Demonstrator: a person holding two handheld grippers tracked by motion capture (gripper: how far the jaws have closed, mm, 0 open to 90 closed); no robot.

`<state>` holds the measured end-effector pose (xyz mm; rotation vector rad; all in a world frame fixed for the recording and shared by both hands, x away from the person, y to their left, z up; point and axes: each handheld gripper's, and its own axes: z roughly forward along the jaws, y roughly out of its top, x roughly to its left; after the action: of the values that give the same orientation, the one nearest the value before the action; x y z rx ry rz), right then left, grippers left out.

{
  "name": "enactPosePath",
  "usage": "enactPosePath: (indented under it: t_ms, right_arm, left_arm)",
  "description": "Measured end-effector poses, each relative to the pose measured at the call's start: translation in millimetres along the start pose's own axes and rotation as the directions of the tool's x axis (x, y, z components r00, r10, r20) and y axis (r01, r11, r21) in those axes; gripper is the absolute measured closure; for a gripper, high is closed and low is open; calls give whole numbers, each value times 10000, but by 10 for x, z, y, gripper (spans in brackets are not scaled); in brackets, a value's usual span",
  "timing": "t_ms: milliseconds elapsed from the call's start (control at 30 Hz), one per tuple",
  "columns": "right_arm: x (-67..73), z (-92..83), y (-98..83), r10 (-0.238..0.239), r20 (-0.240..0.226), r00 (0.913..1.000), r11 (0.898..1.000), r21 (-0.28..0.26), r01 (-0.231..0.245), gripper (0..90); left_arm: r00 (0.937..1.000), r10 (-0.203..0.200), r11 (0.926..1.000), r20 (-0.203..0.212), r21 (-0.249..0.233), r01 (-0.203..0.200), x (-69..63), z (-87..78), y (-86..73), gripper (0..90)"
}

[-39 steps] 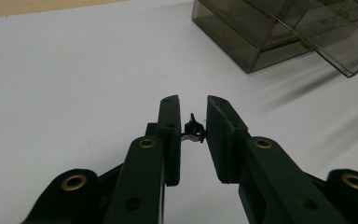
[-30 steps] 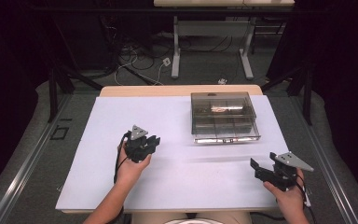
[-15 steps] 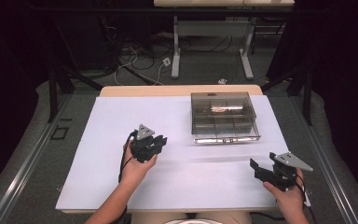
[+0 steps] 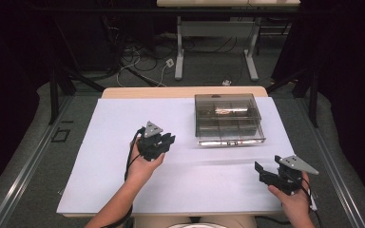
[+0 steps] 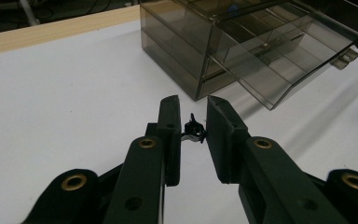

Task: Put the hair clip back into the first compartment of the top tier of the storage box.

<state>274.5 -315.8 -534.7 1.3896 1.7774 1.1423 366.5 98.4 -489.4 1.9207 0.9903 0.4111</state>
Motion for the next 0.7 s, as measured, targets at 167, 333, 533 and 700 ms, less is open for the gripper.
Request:
enactPosePath:
  t_ms: [167,333,533,700]
  right_arm:
    - [1,-5,2,-21,1,10000,10000,56,21,181]
    - [2,-12,0,26,8,10000,10000,44,-26,181]
    - [-11,-14,-3,66,11,10000,10000,-26,-66,181]
    - [-13,-5,-3,97,2,10000,9999,-90,-97,181]
  left_arm:
    - [9999,138,9999,77,-83,-138,-46,22,76,760]
    - [9996,270,9996,95,-82,-269,-77,41,143,760]
    - [9993,361,9992,99,-175,-359,-120,65,219,760]
    - [9989,449,9986,105,-280,-446,-147,67,281,760]
